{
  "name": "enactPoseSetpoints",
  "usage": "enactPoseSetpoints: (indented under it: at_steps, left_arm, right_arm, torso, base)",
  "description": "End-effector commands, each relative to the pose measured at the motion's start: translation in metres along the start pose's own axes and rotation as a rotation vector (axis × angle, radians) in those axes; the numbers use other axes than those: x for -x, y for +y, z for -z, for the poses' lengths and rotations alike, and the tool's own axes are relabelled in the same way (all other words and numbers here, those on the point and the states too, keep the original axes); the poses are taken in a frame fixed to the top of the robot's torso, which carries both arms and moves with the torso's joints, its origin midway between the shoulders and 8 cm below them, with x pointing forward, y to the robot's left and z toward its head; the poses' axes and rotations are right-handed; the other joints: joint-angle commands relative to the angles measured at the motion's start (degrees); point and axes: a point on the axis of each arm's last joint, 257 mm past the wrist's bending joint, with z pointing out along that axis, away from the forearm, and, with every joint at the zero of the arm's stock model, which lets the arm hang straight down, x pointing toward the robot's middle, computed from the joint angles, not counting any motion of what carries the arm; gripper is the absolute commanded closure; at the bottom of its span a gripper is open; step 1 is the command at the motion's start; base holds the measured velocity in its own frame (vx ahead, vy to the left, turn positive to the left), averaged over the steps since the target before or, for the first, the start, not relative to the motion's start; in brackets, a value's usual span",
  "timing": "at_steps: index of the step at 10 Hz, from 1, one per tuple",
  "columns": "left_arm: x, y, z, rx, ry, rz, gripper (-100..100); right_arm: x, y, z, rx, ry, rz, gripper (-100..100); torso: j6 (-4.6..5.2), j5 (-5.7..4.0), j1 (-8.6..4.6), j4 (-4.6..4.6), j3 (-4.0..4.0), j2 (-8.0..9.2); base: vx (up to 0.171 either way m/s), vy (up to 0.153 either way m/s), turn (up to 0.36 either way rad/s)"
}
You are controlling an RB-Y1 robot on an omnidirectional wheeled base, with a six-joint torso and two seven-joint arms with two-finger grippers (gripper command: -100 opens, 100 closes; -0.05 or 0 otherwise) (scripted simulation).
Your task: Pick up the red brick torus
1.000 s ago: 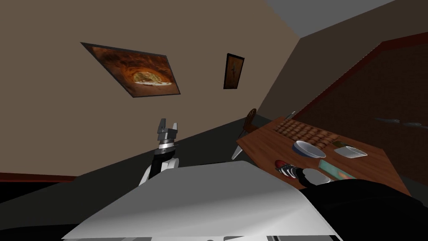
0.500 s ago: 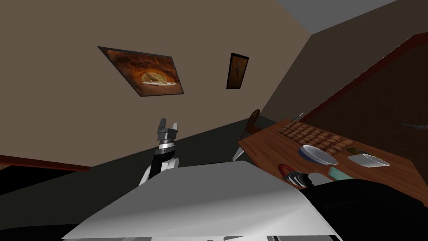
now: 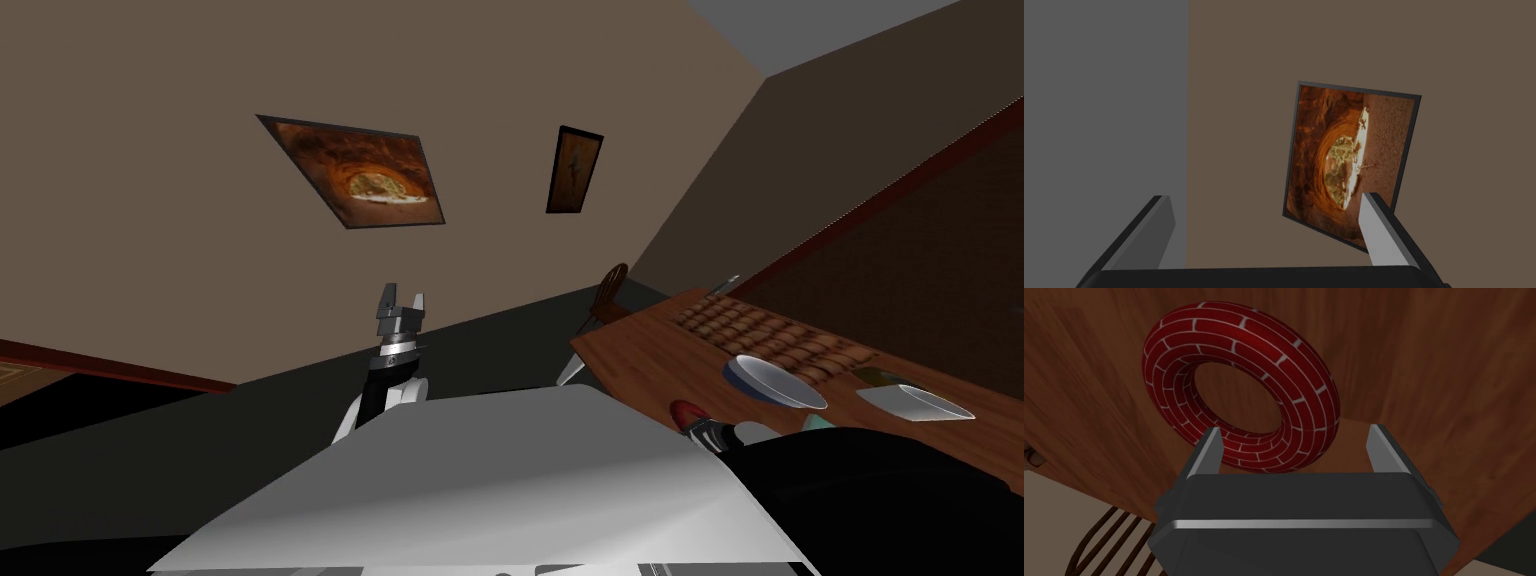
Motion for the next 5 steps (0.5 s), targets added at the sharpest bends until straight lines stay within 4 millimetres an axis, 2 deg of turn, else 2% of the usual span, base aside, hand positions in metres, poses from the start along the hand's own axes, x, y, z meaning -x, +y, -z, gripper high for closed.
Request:
enactPoseSetpoints:
  at_steps: [1,2,3,5]
  left_arm:
    - [0.0000,0.0000,0.0000,0.000,0.000,0.000,0]
    - [0.0000,0.0000,0.0000,0.000,0.000,0.000,0]
    - [0.0000,0.0000,0.0000,0.000,0.000,0.000,0]
    - [0.0000,0.0000,0.0000,0.000,0.000,0.000,0]
  right_arm:
    - [-0.0022,0.0063,-0.0056,-0.003,0.004,-0.009,-100]
    - [-0.0009,0.0036,-0.0027,-0.002,0.002,-0.006,-100]
    - [-0.0010,0.0037,-0.0030,-0.004,0.002,-0.007,100]
    - [-0.0010,0.0038,-0.0030,-0.003,0.002,-0.009,100]
  torso:
    - [0.00,0.00,0.00,0.00,0.00,0.00]
    - [0.02,-0.01,0.00,0.00,0.00,0.00]
    - [0.02,0.02,0.13,0.00,-0.01,-0.01]
    - [-0.02,0.04,0.20,-0.02,-0.03,-0.04]
  base:
    - [-0.009,-0.066,0.050]
    - [-0.004,-0.026,0.007]
    - [0.000,0.000,0.000]
    - [0.000,0.000,0.000]
